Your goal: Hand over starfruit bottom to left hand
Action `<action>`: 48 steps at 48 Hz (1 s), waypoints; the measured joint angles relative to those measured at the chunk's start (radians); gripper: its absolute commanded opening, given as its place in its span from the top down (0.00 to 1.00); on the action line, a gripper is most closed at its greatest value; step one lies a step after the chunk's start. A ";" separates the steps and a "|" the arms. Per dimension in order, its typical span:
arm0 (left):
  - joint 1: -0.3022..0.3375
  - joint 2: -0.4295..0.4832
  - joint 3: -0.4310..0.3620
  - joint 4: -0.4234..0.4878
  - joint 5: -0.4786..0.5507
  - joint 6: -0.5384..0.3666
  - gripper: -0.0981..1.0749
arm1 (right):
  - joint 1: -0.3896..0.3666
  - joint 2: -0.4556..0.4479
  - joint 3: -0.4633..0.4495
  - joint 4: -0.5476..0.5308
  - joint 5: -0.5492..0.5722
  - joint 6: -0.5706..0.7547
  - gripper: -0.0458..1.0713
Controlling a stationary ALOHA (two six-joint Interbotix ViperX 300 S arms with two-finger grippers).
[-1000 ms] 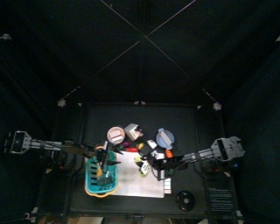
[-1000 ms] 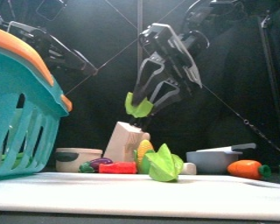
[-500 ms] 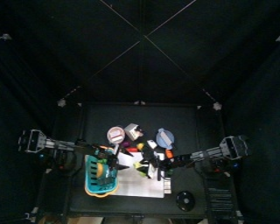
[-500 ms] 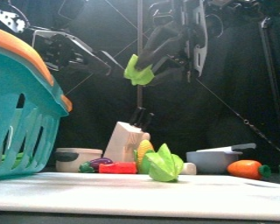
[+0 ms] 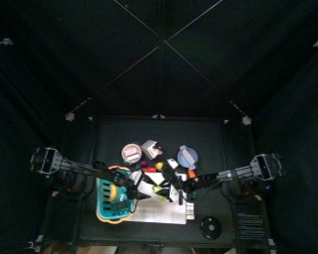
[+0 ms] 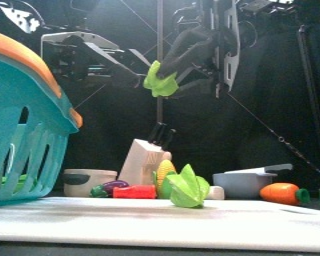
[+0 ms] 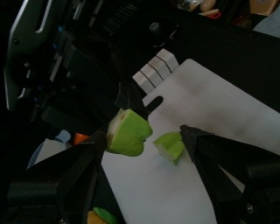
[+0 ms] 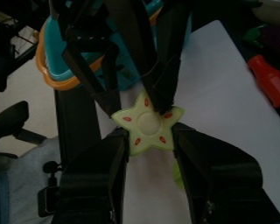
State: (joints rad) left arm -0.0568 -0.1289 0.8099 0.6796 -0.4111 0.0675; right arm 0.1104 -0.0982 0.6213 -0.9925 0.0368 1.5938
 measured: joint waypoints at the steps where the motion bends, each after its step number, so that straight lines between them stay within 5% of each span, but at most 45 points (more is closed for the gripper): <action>1: 0.000 0.000 0.000 -0.005 -0.002 0.006 0.06 | -0.003 -0.002 0.002 0.005 -0.005 0.000 0.39; 33: -0.008 0.060 -0.021 -0.244 -0.018 0.365 0.09 | -0.043 -0.006 0.021 0.038 -0.117 0.002 0.39; 48: -0.009 0.060 -0.021 -0.365 -0.018 0.491 0.28 | -0.046 -0.006 0.026 0.040 -0.118 0.002 0.39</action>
State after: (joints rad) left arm -0.0660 -0.0690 0.7885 0.3145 -0.4295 0.5584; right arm 0.0644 -0.1043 0.6473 -0.9526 -0.0813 1.5953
